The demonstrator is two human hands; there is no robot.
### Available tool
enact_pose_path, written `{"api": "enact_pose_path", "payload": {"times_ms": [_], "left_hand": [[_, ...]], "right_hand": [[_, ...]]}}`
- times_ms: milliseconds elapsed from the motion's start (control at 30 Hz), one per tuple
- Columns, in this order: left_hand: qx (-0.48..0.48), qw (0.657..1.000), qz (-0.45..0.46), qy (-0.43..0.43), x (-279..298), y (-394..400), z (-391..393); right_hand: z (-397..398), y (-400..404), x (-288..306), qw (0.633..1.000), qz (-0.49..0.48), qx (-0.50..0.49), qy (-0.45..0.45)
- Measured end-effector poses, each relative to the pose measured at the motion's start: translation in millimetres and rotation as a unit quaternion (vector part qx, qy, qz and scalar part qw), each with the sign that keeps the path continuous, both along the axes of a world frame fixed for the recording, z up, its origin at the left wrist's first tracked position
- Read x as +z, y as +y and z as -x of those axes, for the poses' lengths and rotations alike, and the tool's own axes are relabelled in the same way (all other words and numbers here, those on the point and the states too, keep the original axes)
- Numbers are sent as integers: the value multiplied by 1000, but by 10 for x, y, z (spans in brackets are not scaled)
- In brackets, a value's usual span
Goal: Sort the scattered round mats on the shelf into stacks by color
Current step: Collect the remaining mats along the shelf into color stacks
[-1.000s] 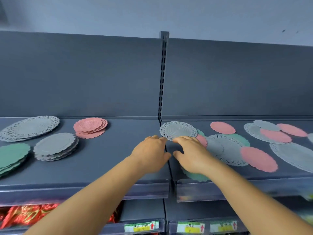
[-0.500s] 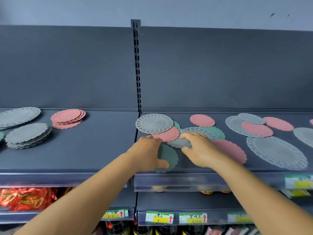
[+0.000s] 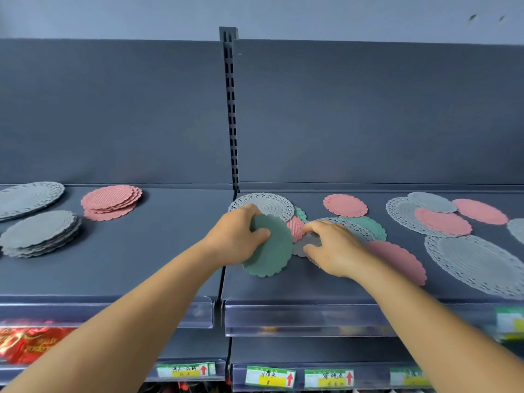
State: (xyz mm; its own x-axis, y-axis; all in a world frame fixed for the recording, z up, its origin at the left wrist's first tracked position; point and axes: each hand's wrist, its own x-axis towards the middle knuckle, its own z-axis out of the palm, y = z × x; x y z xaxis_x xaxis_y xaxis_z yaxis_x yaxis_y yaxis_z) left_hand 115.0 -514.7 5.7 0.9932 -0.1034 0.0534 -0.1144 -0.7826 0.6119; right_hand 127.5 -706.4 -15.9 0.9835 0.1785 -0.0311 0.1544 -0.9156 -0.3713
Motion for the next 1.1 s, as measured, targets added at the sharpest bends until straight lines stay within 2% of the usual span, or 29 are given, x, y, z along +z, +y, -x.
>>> {"api": "enact_pose_path", "payload": {"times_ms": [133,467,700,833,933,1100], "left_hand": [[35,999,20,-27,36,3,-194],[50,998,48,2,-13,235,-563],[45,998,43,6,-51,318,-679],[56,998,28,31,-85,378,-679],[69,997,18,39,-117,401,-680],[88,995,13,32,-125,354,-681]], "right_hand": [[-108,91,50,1000,7,-26,7],[-310,401,82,996,-19,-79,29],[-297,546,67,995,-95,-11,36],[-490,444,16,995,-46,-88,9],[-632,407,20,993,12,-107,46],[-803,478,119,992,-7,-101,80]]}}
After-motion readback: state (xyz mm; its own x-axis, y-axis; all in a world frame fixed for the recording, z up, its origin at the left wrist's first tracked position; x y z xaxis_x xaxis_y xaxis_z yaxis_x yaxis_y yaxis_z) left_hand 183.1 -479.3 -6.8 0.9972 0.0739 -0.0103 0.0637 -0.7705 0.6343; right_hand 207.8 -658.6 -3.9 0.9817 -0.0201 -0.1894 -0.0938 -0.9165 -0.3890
